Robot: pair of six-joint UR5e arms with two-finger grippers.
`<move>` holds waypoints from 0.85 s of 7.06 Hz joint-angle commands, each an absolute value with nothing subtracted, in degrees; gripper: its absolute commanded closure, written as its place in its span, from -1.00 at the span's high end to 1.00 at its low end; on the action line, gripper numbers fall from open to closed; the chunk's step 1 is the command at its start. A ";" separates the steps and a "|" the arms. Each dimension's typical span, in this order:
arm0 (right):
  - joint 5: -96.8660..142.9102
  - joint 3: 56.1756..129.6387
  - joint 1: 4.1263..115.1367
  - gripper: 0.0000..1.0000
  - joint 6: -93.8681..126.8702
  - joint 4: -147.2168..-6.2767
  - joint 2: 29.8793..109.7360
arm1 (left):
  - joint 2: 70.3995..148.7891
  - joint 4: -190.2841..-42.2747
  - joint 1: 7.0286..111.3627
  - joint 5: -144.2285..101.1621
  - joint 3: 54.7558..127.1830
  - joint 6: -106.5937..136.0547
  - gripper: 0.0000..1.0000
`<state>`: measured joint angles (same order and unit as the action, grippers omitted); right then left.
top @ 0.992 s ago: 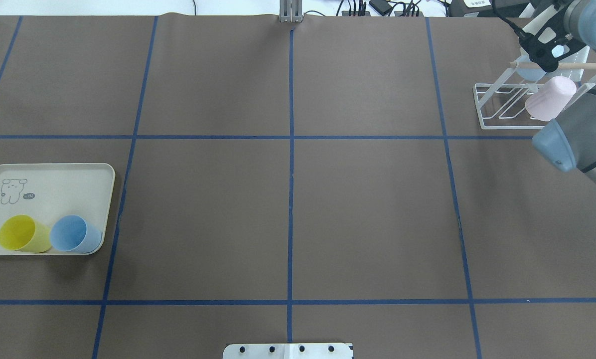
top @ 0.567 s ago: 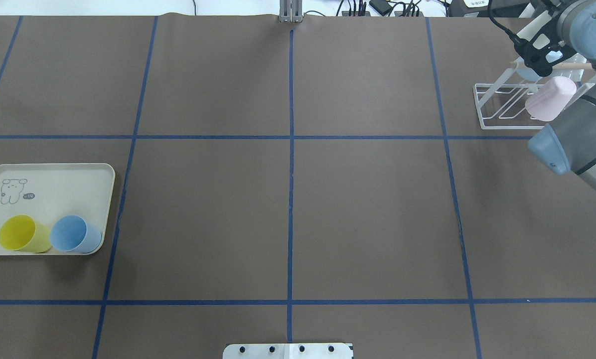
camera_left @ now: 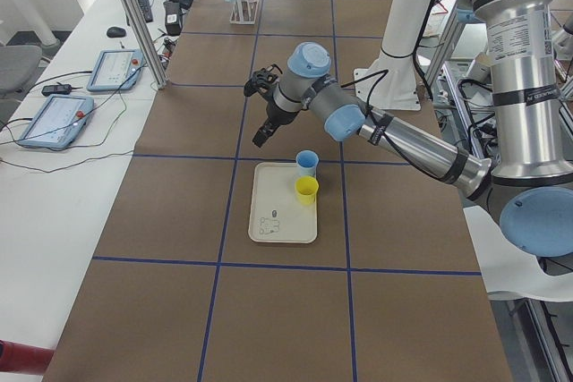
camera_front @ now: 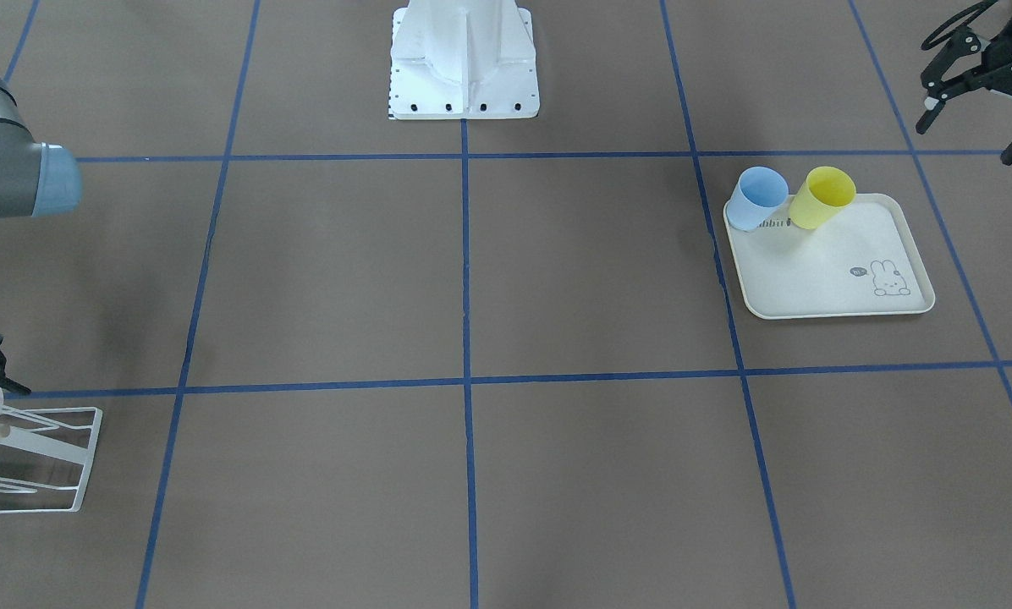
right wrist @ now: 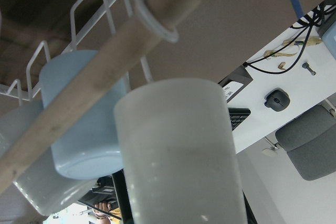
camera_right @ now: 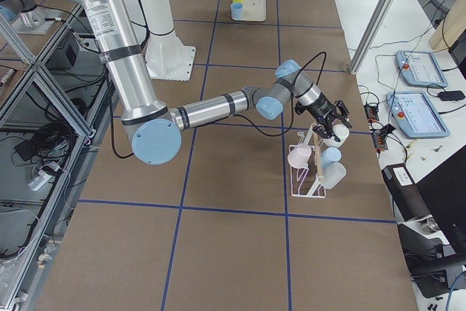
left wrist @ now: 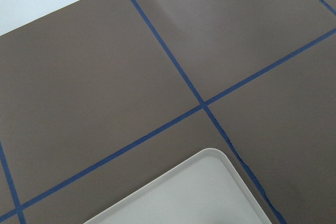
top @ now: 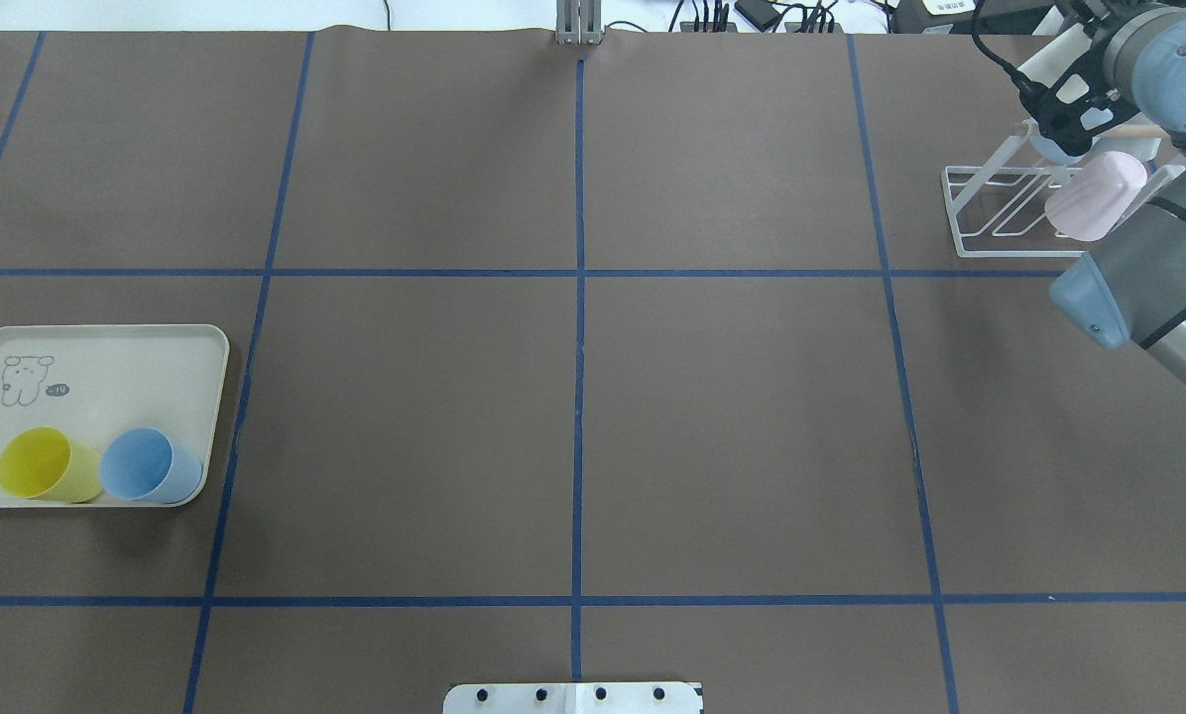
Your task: Transfer IKEA cup to right arm and place on rack
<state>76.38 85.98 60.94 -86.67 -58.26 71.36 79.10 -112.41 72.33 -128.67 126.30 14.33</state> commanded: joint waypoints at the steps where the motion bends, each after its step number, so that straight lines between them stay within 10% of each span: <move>1: 76.46 86.31 60.73 -0.87 -86.57 -58.18 71.37 | 79.10 -112.41 72.25 -128.67 126.12 14.33 1.00; 5: 76.38 86.66 59.33 -0.62 -85.52 -58.18 71.98 | 79.10 -112.59 72.25 -128.67 125.42 14.41 1.00; 6: 76.20 86.57 58.63 0.20 -86.30 -58.18 72.07 | 79.19 -112.59 72.25 -128.67 125.42 15.28 1.00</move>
<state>76.33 86.65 59.29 -85.68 -58.18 71.89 79.14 -112.58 72.25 -128.67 125.47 14.60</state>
